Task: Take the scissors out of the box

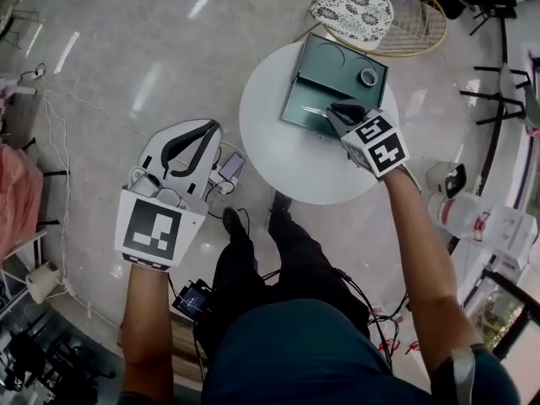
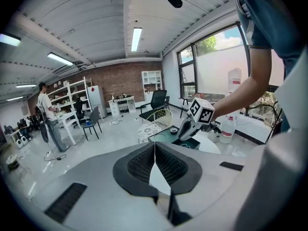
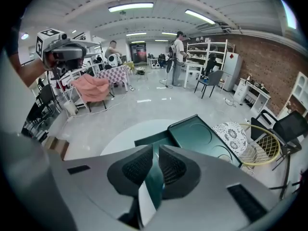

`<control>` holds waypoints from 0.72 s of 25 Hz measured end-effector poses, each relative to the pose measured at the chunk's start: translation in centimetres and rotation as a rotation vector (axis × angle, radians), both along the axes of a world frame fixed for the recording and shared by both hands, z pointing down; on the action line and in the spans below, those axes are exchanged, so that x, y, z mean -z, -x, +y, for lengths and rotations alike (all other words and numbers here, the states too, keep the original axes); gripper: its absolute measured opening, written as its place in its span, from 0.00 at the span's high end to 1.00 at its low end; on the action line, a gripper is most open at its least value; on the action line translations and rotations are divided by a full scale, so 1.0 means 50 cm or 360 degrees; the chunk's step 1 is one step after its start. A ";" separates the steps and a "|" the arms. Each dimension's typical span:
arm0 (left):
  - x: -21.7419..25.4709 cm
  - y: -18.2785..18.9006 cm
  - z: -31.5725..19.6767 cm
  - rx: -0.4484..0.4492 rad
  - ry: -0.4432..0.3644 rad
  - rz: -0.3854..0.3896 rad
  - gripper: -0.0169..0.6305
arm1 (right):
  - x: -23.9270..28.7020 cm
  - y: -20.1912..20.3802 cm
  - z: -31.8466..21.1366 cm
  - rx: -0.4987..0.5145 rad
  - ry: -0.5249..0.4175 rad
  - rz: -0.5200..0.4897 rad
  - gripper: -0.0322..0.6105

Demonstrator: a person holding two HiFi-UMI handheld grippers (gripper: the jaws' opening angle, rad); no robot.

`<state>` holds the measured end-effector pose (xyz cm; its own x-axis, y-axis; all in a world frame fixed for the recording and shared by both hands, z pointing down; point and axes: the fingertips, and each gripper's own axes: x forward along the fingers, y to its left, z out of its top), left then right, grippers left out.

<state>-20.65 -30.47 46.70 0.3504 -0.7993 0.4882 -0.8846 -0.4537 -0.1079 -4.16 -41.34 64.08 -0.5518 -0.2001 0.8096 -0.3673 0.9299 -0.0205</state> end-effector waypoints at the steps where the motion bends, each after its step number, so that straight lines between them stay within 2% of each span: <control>1: -0.011 0.001 -0.001 0.0008 0.0014 0.0007 0.94 | -0.015 0.000 -0.002 0.0010 0.0013 0.0012 0.89; 18: -0.173 0.005 -0.017 0.0112 0.0143 0.0081 0.94 | -0.232 -0.002 -0.028 0.0179 0.0135 0.0223 0.88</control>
<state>-20.89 -31.31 55.35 0.3212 -0.7763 0.5423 -0.9178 -0.3964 -0.0238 -4.07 -42.74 75.67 -0.4478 -0.0711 0.8913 -0.2659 0.9623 -0.0569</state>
